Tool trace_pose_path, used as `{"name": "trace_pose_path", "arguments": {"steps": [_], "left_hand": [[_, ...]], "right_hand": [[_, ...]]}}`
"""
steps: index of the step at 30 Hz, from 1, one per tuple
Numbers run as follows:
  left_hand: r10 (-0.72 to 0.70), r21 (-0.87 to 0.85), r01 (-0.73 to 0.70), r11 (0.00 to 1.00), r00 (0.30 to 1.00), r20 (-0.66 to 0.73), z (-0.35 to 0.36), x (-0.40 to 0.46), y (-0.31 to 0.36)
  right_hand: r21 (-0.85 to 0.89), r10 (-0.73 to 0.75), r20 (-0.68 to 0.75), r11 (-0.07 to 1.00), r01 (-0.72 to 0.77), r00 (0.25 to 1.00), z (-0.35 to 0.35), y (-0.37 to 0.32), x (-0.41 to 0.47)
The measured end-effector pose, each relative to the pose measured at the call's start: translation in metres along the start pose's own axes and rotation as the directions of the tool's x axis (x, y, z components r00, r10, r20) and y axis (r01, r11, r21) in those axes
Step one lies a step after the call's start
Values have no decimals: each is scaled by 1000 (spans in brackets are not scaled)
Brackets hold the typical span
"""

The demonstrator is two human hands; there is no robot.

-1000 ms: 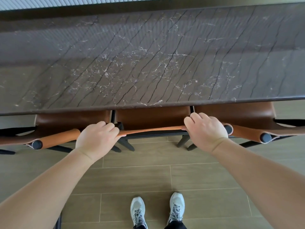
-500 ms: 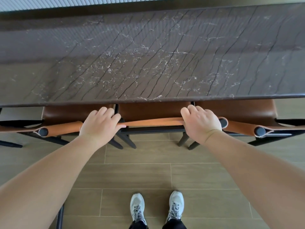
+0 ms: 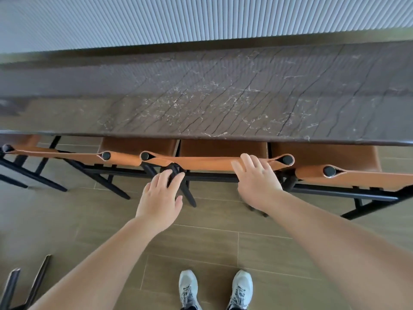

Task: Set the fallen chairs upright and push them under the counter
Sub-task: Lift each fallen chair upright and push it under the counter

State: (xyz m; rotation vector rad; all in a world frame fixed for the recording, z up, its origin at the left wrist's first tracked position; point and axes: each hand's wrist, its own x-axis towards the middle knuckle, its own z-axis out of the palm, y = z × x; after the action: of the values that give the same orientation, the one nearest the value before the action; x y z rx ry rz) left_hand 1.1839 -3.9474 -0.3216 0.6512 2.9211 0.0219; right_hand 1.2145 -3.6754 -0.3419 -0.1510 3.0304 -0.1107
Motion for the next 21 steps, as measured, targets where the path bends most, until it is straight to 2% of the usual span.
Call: {"name": "trace_pose_path", "arguments": {"steps": [4,6,8,10,13,15,18,21], "left_hand": [[-133,-296,138,945,990,35,-8,-48,7],[-215,-433,209,877,976,36,-14,-63,11],[-319,-595,306,743,944,87,-24,-76,14],[-417,-770,365,523,898,142,-36,-90,16],[-512,-914,329,239,842,170,-54,-123,16],[-566,-956,280,89,804,183,-63,-156,12],[-629,-976,211,-50,752,195,-71,-213,2],[-685,-980,152,-129,701,199,-71,-280,-12]], "right_hand": [[252,14,102,967,-40,995,-19,-32,-26],[440,77,144,888,-134,987,-30,-47,-37],[604,120,199,767,-218,973,-41,-62,-47],[708,134,209,663,-244,969,-48,-79,-55],[818,127,217,517,-252,968,-59,-108,-70],[865,101,242,427,-261,965,-66,-132,-82],[895,49,251,370,-251,967,-77,-173,-104],[914,-9,230,345,-213,973,-85,-220,-134]]}}
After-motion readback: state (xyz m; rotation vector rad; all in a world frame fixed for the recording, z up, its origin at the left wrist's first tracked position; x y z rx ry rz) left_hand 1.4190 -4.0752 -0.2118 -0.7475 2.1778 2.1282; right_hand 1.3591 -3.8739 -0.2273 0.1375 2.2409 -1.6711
